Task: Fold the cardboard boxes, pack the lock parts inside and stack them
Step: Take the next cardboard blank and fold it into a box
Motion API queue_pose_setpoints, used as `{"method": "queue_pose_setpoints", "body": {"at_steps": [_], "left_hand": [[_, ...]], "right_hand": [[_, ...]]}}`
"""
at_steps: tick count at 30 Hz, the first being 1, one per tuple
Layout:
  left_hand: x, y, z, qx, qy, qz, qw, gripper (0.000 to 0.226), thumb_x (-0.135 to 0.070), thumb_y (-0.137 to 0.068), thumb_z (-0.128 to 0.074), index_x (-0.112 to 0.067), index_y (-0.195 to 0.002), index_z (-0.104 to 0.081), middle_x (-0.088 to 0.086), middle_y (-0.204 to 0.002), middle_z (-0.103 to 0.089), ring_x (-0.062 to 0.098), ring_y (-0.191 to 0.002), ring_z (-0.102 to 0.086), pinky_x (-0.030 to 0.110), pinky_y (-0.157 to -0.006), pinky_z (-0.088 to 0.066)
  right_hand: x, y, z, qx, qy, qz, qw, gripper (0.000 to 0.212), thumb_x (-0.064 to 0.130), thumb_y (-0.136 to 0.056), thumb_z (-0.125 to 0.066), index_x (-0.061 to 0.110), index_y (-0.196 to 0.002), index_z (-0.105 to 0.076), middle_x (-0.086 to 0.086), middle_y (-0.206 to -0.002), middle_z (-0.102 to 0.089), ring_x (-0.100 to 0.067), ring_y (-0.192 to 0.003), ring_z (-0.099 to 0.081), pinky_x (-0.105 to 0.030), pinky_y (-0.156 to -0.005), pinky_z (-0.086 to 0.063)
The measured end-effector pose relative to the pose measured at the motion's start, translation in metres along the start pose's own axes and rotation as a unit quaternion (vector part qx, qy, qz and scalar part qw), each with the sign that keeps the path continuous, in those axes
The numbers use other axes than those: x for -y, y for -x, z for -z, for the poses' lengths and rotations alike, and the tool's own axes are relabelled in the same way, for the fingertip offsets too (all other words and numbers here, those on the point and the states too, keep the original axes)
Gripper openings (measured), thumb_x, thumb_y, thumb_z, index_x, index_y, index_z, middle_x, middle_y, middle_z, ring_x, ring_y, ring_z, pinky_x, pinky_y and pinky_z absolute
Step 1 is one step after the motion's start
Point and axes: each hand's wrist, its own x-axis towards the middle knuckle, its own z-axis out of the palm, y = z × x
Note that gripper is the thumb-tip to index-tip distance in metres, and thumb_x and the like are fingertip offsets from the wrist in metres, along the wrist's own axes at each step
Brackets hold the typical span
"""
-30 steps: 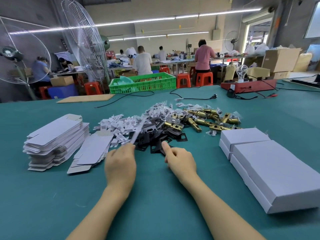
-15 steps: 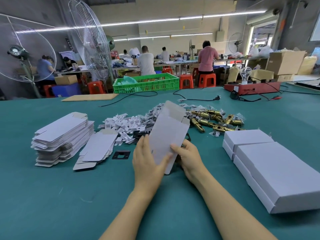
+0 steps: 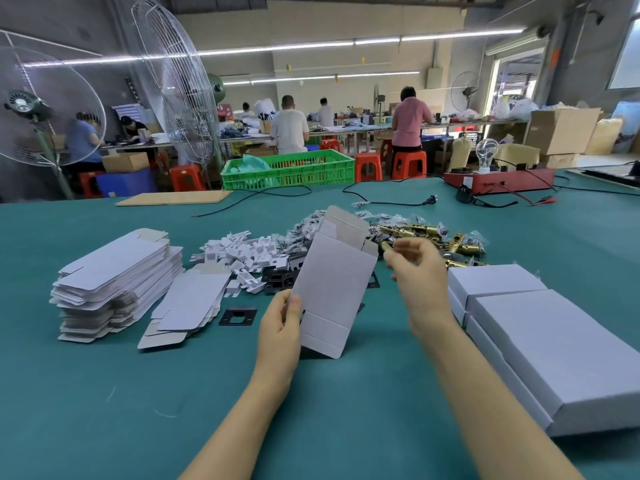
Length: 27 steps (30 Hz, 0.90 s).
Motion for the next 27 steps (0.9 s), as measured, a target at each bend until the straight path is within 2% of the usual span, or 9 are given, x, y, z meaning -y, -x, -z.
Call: {"method": "queue_pose_setpoints", "body": {"at_steps": [4, 7, 10, 12, 14, 18, 21, 24, 27], "left_hand": [[0.000, 0.002, -0.004, 0.020, 0.002, -0.034, 0.999, 0.021, -0.024, -0.104, -0.043, -0.017, -0.095, -0.061, 0.001, -0.089, -0.063, 0.011, -0.081, -0.053, 0.025, -0.073, -0.042], [-0.001, 0.004, -0.007, 0.029, 0.006, -0.061, 0.998, 0.021, -0.031, -0.101, -0.044, -0.023, -0.094, -0.062, -0.004, -0.084, -0.061, 0.010, -0.078, -0.051, 0.022, -0.070, -0.041], [-0.002, 0.007, -0.010, 0.037, 0.005, -0.081, 0.996, 0.021, -0.032, -0.101, -0.044, -0.025, -0.095, -0.063, -0.008, -0.081, -0.061, 0.009, -0.075, -0.050, 0.020, -0.067, -0.040], [-0.003, 0.008, -0.011, 0.034, 0.003, -0.086, 0.996, 0.021, -0.031, -0.100, -0.044, -0.026, -0.096, -0.063, -0.009, -0.082, -0.063, 0.009, -0.076, -0.051, 0.020, -0.068, -0.041], [-0.004, 0.009, -0.012, 0.030, 0.003, -0.089, 0.996, 0.021, -0.032, -0.098, -0.044, -0.026, -0.097, -0.064, -0.004, -0.084, -0.065, 0.010, -0.078, -0.053, 0.022, -0.069, -0.042], [-0.006, 0.011, -0.013, 0.028, -0.014, -0.095, 0.995, 0.021, -0.035, -0.097, -0.044, -0.027, -0.097, -0.063, 0.004, -0.088, -0.064, 0.010, -0.077, -0.051, 0.025, -0.068, -0.040], [-0.007, 0.011, -0.014, 0.022, -0.030, -0.091, 0.995, 0.021, -0.037, -0.096, -0.043, -0.026, -0.096, -0.062, 0.008, -0.088, -0.061, 0.011, -0.077, -0.050, 0.027, -0.067, -0.039], [-0.005, 0.010, -0.013, 0.003, -0.061, -0.098, 0.993, 0.017, -0.031, -0.100, -0.043, -0.027, -0.095, -0.059, -0.002, -0.084, -0.061, 0.008, -0.072, -0.049, 0.026, -0.064, -0.038], [-0.004, 0.011, -0.014, -0.007, -0.095, -0.114, 0.989, 0.017, -0.025, -0.103, -0.044, -0.033, -0.096, -0.057, -0.011, -0.082, -0.061, 0.003, -0.068, -0.048, 0.023, -0.061, -0.037]], "right_hand": [[0.040, -0.006, 0.014, 0.092, 0.140, 0.117, 0.979, 0.010, 0.011, -0.087, -0.065, 0.020, -0.086, -0.063, 0.005, -0.084, -0.067, -0.009, -0.076, -0.060, -0.019, -0.069, -0.046], [0.055, -0.002, 0.018, 0.170, 0.248, 0.179, 0.937, 0.010, 0.011, -0.087, -0.066, 0.016, -0.096, -0.065, 0.006, -0.093, -0.067, -0.008, -0.085, -0.059, -0.005, -0.071, -0.040], [0.056, 0.000, 0.016, 0.192, 0.366, 0.228, 0.882, 0.023, 0.015, -0.087, -0.065, 0.014, -0.109, -0.064, 0.006, -0.105, -0.065, -0.013, -0.099, -0.051, -0.016, -0.081, -0.034], [0.056, 0.000, 0.017, 0.211, 0.375, 0.212, 0.878, 0.029, 0.016, -0.087, -0.066, 0.013, -0.114, -0.060, 0.003, -0.108, -0.064, -0.018, -0.104, -0.052, -0.027, -0.091, -0.036], [0.056, 0.000, 0.018, 0.232, 0.359, 0.188, 0.884, 0.032, 0.016, -0.087, -0.066, 0.012, -0.117, -0.057, 0.002, -0.109, -0.063, -0.017, -0.104, -0.052, -0.029, -0.094, -0.038], [0.056, -0.001, 0.018, 0.232, 0.339, 0.185, 0.893, 0.025, 0.010, -0.089, -0.063, 0.009, -0.114, -0.059, 0.000, -0.105, -0.060, -0.011, -0.093, -0.050, -0.015, -0.079, -0.036], [0.057, -0.001, 0.016, 0.221, 0.338, 0.170, 0.899, 0.014, 0.010, -0.090, -0.063, 0.007, -0.103, -0.059, -0.005, -0.101, -0.060, -0.017, -0.091, -0.053, -0.019, -0.076, -0.038], [0.060, 0.001, 0.014, 0.212, 0.370, 0.180, 0.886, 0.007, 0.014, -0.089, -0.064, 0.014, -0.090, -0.057, -0.006, -0.094, -0.060, -0.020, -0.087, -0.053, -0.029, -0.076, -0.041], [0.062, 0.003, 0.011, 0.207, 0.422, 0.184, 0.863, 0.010, 0.016, -0.089, -0.062, 0.009, -0.087, -0.055, -0.006, -0.091, -0.059, -0.022, -0.086, -0.053, -0.035, -0.075, -0.043]]}}
